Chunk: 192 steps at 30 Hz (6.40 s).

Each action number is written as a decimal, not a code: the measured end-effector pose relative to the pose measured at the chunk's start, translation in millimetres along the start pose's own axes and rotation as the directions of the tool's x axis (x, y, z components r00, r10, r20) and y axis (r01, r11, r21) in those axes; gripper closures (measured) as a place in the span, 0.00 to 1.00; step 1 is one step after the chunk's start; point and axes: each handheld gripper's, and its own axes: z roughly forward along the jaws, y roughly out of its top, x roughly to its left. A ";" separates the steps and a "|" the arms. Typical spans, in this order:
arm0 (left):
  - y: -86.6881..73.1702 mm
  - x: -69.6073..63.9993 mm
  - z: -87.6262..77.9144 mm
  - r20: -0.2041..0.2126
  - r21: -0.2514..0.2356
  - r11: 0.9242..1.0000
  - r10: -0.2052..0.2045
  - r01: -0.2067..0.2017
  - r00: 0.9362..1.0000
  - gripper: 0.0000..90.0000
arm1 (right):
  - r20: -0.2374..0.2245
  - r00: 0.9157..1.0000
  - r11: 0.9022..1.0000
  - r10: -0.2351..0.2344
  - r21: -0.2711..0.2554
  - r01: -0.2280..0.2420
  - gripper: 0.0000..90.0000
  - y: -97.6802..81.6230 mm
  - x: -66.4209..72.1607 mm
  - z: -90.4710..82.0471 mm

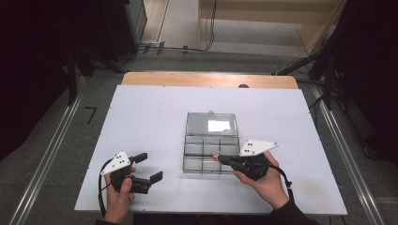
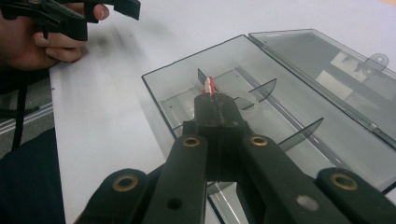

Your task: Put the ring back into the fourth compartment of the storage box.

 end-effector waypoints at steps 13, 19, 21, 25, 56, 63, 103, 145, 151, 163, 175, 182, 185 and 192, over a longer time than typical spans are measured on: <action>-0.1 0.2 -0.2 0.000 -0.001 1.000 -0.005 0.005 1.000 0.00 | -0.005 1.000 1.000 -0.003 0.011 0.003 0.98 6.8 -3.4 8.2; -0.1 0.3 -0.4 0.000 0.000 1.000 -0.004 0.004 1.000 0.00 | -0.006 1.000 1.000 0.000 0.017 0.001 0.98 9.5 -4.4 10.8; -0.1 0.2 -0.4 0.000 0.000 1.000 -0.004 0.004 1.000 0.00 | -0.006 1.000 1.000 0.002 0.020 -0.002 0.98 10.3 -4.9 11.9; -0.1 0.2 -0.4 0.000 0.000 1.000 -0.004 0.004 1.000 0.00 | -0.006 1.000 1.000 0.002 0.023 -0.002 0.98 11.7 -6.2 14.6; -0.1 -0.1 -0.4 0.003 -0.002 1.000 -0.002 0.002 1.000 0.00 | -0.009 1.000 0.999 0.004 0.045 -0.003 0.98 21.6 -9.7 39.0; 0.0 0.0 -0.7 0.003 -0.001 1.000 -0.002 0.002 1.000 0.00 | -0.012 1.000 0.999 0.001 0.049 0.000 0.98 25.1 -9.3 43.9; -0.1 -0.1 -0.3 0.007 -0.004 1.000 0.002 -0.002 1.000 0.00 | -0.011 1.000 0.996 0.009 0.094 -0.008 0.98 36.9 -13.0 74.1; 0.0 -0.3 0.5 0.008 0.003 1.000 0.004 -0.004 1.000 0.00 | -0.031 0.998 0.978 0.062 0.201 -0.054 0.97 37.8 -21.1 90.4; 0.0 -0.4 0.5 0.009 0.003 1.000 0.006 -0.006 1.000 0.00 | -0.051 0.995 0.977 0.090 0.196 -0.079 0.93 37.2 -24.2 89.3; 0.2 -0.1 0.9 0.009 0.003 1.000 0.004 -0.004 1.000 0.00 | -0.034 0.994 0.985 0.101 0.144 -0.095 0.62 37.7 -25.3 81.7; 0.2 -0.2 0.8 0.009 0.004 1.000 0.005 -0.005 1.000 0.00 | -0.034 0.993 0.990 0.111 0.089 -0.108 0.37 40.2 -29.7 71.2; 0.2 -0.2 0.7 0.009 0.003 1.000 0.005 -0.005 1.000 0.00 | -0.028 0.991 0.990 0.133 0.056 -0.131 0.23 41.5 -34.1 64.4; 0.2 -0.1 0.7 0.010 0.003 1.000 0.004 -0.004 1.000 0.00 | -0.010 0.990 0.989 0.138 0.046 -0.137 0.16 42.1 -36.1 61.7; 0.2 -0.2 0.9 0.010 0.003 1.000 0.005 -0.005 1.000 0.00 | -0.004 0.988 0.987 0.155 0.030 -0.155 0.09 42.0 -41.2 56.8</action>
